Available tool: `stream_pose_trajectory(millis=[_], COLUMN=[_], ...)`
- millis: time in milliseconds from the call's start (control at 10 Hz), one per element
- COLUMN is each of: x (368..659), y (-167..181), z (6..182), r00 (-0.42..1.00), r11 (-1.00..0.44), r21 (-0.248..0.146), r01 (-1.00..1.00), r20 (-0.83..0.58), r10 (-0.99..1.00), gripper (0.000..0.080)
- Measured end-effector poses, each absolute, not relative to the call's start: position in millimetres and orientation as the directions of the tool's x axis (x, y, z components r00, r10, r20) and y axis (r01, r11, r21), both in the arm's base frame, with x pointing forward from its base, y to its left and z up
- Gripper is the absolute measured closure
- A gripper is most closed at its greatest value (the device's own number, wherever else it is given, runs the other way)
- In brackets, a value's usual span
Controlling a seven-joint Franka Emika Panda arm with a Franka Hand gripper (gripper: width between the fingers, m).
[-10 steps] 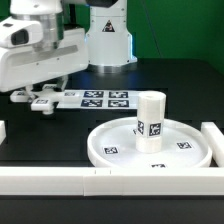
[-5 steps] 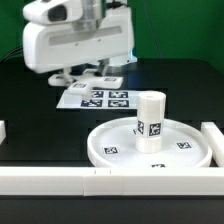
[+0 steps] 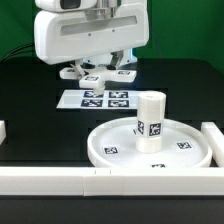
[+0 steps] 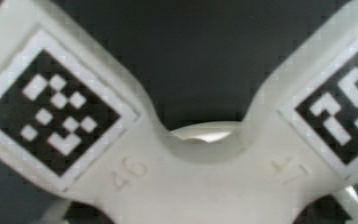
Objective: Assemble round table
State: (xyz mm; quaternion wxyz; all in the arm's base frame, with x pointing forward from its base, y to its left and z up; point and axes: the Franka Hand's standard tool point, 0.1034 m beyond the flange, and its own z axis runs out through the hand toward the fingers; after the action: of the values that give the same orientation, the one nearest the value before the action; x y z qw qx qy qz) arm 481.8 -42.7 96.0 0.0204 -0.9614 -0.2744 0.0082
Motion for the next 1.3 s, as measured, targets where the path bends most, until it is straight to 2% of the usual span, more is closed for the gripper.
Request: stream_pose_trajectory(millis=[100, 200, 500, 900, 1300], x=[482, 486, 515, 515, 551], y=[-42, -37, 2, 2, 24], z=[97.0, 108.2, 131.5, 129.5, 132.5], r00=[0.849, 0.833, 0.795, 0.791, 0.745], r11=[-0.848, -0.833, -0.794, -0.790, -0.744], r21=[-0.043, -0.044, -0.056, -0.054, -0.046], r01=[0.528, 0.552, 0.605, 0.610, 0.667], r20=[-0.003, -0.015, -0.010, -0.011, 0.011], r10=[0.529, 0.553, 0.606, 0.612, 0.667], gripper=[0.0350, 0.0350, 0.0350, 0.0350, 0.0350])
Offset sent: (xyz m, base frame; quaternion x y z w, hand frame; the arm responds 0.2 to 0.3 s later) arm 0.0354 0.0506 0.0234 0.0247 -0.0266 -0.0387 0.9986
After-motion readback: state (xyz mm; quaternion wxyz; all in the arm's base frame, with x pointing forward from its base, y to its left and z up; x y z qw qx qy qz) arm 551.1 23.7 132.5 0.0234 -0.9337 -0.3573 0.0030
